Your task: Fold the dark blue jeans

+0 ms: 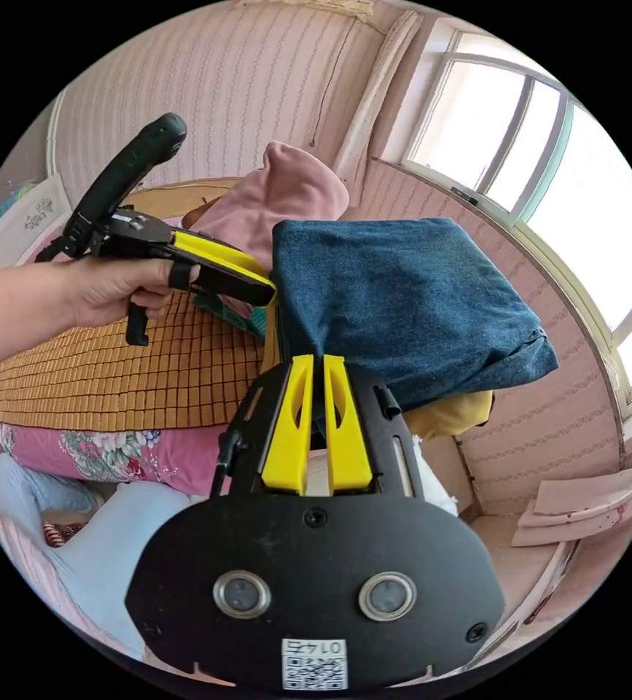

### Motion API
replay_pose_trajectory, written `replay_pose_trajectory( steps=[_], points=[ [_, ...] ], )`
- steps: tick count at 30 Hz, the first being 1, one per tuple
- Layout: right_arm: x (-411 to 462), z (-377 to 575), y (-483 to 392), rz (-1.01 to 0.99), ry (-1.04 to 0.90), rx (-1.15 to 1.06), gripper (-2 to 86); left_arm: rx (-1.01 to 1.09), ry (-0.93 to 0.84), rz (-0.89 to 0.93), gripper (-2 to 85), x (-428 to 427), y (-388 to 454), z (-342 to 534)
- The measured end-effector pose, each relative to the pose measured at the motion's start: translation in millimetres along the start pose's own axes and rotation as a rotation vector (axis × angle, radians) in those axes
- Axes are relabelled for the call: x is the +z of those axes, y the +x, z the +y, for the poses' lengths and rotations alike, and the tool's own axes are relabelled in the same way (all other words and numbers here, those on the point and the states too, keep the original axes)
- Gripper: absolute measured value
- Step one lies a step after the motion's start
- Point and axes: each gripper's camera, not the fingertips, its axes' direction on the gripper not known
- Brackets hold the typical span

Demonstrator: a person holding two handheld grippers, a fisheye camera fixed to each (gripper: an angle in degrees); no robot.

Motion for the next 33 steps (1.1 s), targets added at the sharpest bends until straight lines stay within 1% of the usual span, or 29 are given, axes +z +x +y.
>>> replay_pose_trajectory(
  steps=[1,2,3,4,6,7,9,10,12,13,14,16,18,19,21,22,24,25,27,28,30,31,33],
  points=[
    [-3.6,0.5,6.7,-0.02,0.003,0.01,2.0,0.009,-0.011,-0.013,11.9,1.7,0.1,-2.2],
    [-11.9,1.8,18.9,-0.054,0.013,0.028,1.6,0.018,-0.031,-0.015,9.3,3.1,-0.7,-6.0],
    [-22.6,3.4,31.1,-0.09,0.032,0.044,1.3,0.052,-0.04,0.039,6.6,-1.0,0.0,-9.4],
    [-28.9,4.0,37.6,-0.11,0.045,0.056,1.2,0.048,-0.047,0.048,5.2,-4.3,-0.3,-10.8],
    [-62.3,6.3,68.7,-0.246,0.151,0.113,0.8,0.029,-0.026,0.031,1.7,-26.2,-3.5,-10.5],
    [-72.1,6.8,77.9,-0.29,0.19,0.13,0.8,0.023,-0.014,0.036,1.3,-33.3,-5.1,-9.4],
    [-112.9,7.0,114.2,-0.453,0.355,0.189,0.6,-0.002,0.041,0.085,0.0,-67.4,-11.2,-4.0],
    [-123.4,6.8,121.8,-0.483,0.398,0.201,0.5,-0.003,0.055,0.096,-0.2,-77.4,-11.7,-2.5],
    [-165.7,-0.4,142.4,-0.548,0.518,0.193,0.4,0.006,0.11,0.138,-0.7,-125.0,-11.0,6.0],
    [-176.3,-3.6,145.4,-0.558,0.538,0.182,0.4,0.011,0.129,0.149,-0.7,-139.6,-10.7,9.6],
    [-197.3,-10.2,149.3,-0.576,0.581,0.153,0.4,0.025,0.171,0.158,-0.8,-171.4,-10.2,19.4],
    [-225.4,-23.3,149.0,-0.612,0.614,0.085,0.3,0.05,0.234,0.13,-0.8,-224.0,-11.1,39.6],
    [-251.6,-42.7,137.1,-0.726,0.642,-0.023,0.3,0.002,0.331,0.09,-0.9,-301.1,-26.3,78.4],
    [-255.7,-48.0,132.2,-0.773,0.645,-0.048,0.3,-0.018,0.361,0.083,-0.9,-322.1,-32.6,91.2],
    [-264.1,-69.2,102.7,-1.005,0.661,-0.153,0.3,-0.118,0.468,0.063,-0.8,-408.5,-59.5,154.4],
    [-264.6,-74.7,93.1,-1.064,0.661,-0.178,0.3,-0.133,0.485,0.044,-0.8,-429.6,-64.5,171.8],
    [-259.6,-94.9,47.4,-1.238,0.655,-0.248,0.3,-0.207,0.491,-0.112,-0.9,-505.7,-80.8,240.9],
    [-256.5,-99.4,35.0,-1.264,0.644,-0.256,0.3,-0.236,0.482,-0.166,-0.9,-523.0,-84.6,257.8],
    [-238.4,-109.7,-10.9,-1.324,0.605,-0.253,0.3,-0.379,0.465,-0.307,-0.9,-587.2,-97.0,325.2],
    [-231.7,-111.2,-21.9,-1.338,0.588,-0.246,0.3,-0.419,0.463,-0.342,-0.9,-602.8,-98.8,341.6],
    [-196.2,-114.9,-59.7,-1.396,0.485,-0.188,0.3,-0.552,0.468,-0.456,-0.9,-662.3,-100.4,403.1],
    [-185.4,-114.9,-67.3,-1.404,0.455,-0.167,0.4,-0.567,0.479,-0.467,-0.9,-675.2,-99.2,416.7],
    [-131.6,-113.0,-94.1,-1.407,0.288,-0.047,0.6,-0.619,0.482,-0.463,-0.8,-710.4,-95.1,460.1]
  ],
)
